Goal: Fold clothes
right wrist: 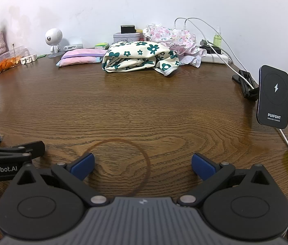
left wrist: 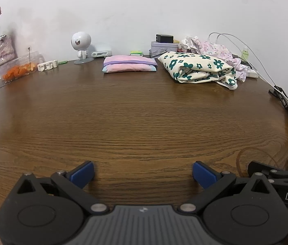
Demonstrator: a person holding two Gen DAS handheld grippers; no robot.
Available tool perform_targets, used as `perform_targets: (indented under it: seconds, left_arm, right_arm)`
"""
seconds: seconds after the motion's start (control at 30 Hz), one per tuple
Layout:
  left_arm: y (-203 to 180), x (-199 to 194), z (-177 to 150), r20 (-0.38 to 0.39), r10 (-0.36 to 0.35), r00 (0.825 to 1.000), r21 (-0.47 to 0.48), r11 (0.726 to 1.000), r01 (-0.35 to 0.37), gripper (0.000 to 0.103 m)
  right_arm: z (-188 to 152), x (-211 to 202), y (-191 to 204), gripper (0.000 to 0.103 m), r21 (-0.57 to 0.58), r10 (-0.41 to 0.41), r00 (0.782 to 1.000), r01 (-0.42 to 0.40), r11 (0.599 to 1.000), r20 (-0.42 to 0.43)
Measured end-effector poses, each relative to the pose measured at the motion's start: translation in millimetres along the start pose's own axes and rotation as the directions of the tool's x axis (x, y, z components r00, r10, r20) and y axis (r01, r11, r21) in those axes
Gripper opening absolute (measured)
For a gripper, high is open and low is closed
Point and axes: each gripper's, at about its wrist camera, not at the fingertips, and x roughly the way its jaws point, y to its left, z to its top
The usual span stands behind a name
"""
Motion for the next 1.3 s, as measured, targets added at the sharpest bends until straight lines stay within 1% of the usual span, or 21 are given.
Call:
perform_targets:
  seconds: [0.27, 0.8, 0.9, 0.97, 1.03, 1.07, 1.13, 1.17, 1.2, 1.27, 1.3]
  left_arm:
    - [4, 0, 0, -0.009, -0.001, 1.0, -0.009, 1.0, 0.001, 0.103]
    - [5, 1, 0, 0.001, -0.012, 1.0, -0.004, 1.0, 0.012, 0.103]
    - [7, 2, 1, 0.001, -0.036, 0.999, 0.024, 0.999, 0.036, 0.103]
    - [13, 3, 7, -0.029, -0.069, 0.997, 0.065, 0.995, 0.071, 0.103]
    - [22, 3, 17, -0.038, -0.079, 0.996, 0.111, 0.99, 0.083, 0.103]
    - [28, 3, 25, -0.016, -0.072, 0.997, 0.129, 0.989, 0.073, 0.103]
    - [40, 5, 44, 0.039, -0.05, 0.998, 0.152, 0.987, 0.044, 0.103]
    - [46, 9, 57, 0.064, -0.045, 0.997, 0.158, 0.987, 0.035, 0.103]
    - [53, 15, 72, 0.086, -0.055, 0.995, 0.157, 0.987, 0.041, 0.103]
    - [70, 32, 106, 0.132, -0.09, 0.987, 0.143, 0.987, 0.071, 0.103]
    - [78, 43, 124, 0.148, -0.102, 0.984, 0.13, 0.988, 0.083, 0.103]
  right_arm:
    - [-1, 1, 0, 0.102, 0.0, -0.001, 1.0, 0.001, 1.0, 0.0]
    - [-1, 2, 0, 0.102, 0.001, -0.003, 1.0, 0.003, 1.0, 0.0]
    - [0, 2, 0, 0.102, 0.005, -0.008, 1.0, 0.008, 1.0, 0.0]
    - [1, 1, 1, 0.103, 0.016, -0.012, 1.0, 0.012, 1.0, -0.006]
    - [11, 0, 1, 0.103, 0.046, 0.013, 1.0, -0.012, 0.999, -0.022]
    - [19, -3, 1, 0.103, 0.064, 0.05, 0.999, -0.05, 0.997, 0.003]
    - [38, -10, 1, 0.103, 0.065, 0.125, 0.988, -0.131, 0.989, 0.093]
    - [52, -11, 3, 0.103, 0.045, 0.161, 0.978, -0.168, 0.985, 0.13]
    - [69, -8, 6, 0.103, 0.014, 0.204, 0.966, -0.209, 0.978, 0.156]
    - [107, 6, 15, 0.103, -0.044, 0.292, 0.939, -0.289, 0.956, 0.184]
    - [124, 15, 20, 0.103, -0.058, 0.321, 0.927, -0.316, 0.947, 0.192]
